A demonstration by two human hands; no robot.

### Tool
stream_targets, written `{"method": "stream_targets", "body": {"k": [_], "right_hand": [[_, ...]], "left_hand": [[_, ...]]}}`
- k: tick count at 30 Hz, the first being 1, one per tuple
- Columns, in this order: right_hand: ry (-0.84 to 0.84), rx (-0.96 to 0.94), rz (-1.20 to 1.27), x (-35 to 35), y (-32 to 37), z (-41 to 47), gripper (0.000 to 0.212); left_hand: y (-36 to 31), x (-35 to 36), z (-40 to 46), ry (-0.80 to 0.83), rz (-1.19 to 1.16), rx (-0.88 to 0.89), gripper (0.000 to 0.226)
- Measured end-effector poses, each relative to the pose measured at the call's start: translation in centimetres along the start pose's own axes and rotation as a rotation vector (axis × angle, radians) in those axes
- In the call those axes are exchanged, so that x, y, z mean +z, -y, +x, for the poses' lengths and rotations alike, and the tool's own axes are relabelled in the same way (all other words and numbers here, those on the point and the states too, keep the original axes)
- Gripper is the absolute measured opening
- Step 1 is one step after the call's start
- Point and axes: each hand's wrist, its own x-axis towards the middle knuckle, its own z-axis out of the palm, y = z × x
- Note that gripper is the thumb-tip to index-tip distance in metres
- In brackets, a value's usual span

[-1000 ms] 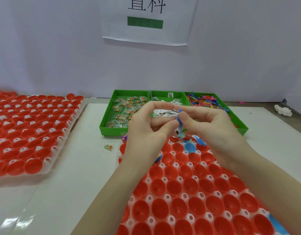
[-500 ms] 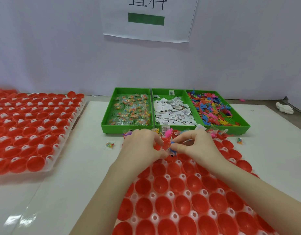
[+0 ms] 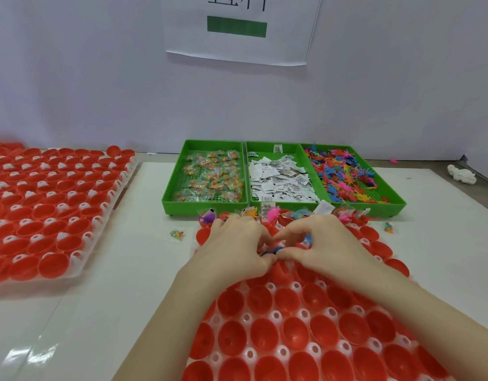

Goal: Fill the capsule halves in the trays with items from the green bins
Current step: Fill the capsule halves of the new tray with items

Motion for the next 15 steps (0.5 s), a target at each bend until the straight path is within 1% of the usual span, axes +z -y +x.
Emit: {"method": "stream_targets", "body": {"k": [1,2,4,5,6,7,9,11,15], "right_hand": [[-0.01,0.009,0.043,-0.7,-0.4,0.0,0.023],[-0.059,0.027,0.108,-1.5,-0.9,0.0,0.021],[-0.244,0.098,0.191,-3.3,-2.4,0.1,0.01],[-0.328,0.143,0.15,-3.9,-3.3,0.1,0.007],[-0.375,0.196,0.061,-4.3,-4.2,0.0,0.006],[-0.386,0.247,-0.029,-4.4,-4.9,-0.1,0.006],[-0.349,0.32,-0.135,-4.2,-5.8,-0.3,0.007],[-0.307,0.355,-0.18,-3.7,-6.3,-0.4,0.012],[-0.252,0.359,-0.218,-2.8,-6.6,-0.1,0.02]], "left_hand": [[0.0,0.0,0.0,0.001,-0.004,0.002,0.027],[0.0,-0.1,-0.1,0.007,-0.016,0.003,0.025],[0.0,-0.1,-0.1,0.021,-0.042,0.003,0.023],[0.0,-0.2,-0.1,0.027,-0.048,0.004,0.023],[0.0,-0.2,0.0,0.031,-0.05,0.005,0.023],[0.0,-0.2,0.0,0.033,-0.052,0.007,0.023],[0.0,-0.2,0.0,0.037,-0.052,0.008,0.023],[0.1,-0.2,0.0,0.033,-0.053,0.006,0.024],[0.3,-0.4,-0.1,-0.001,-0.094,-0.012,0.023]]}}
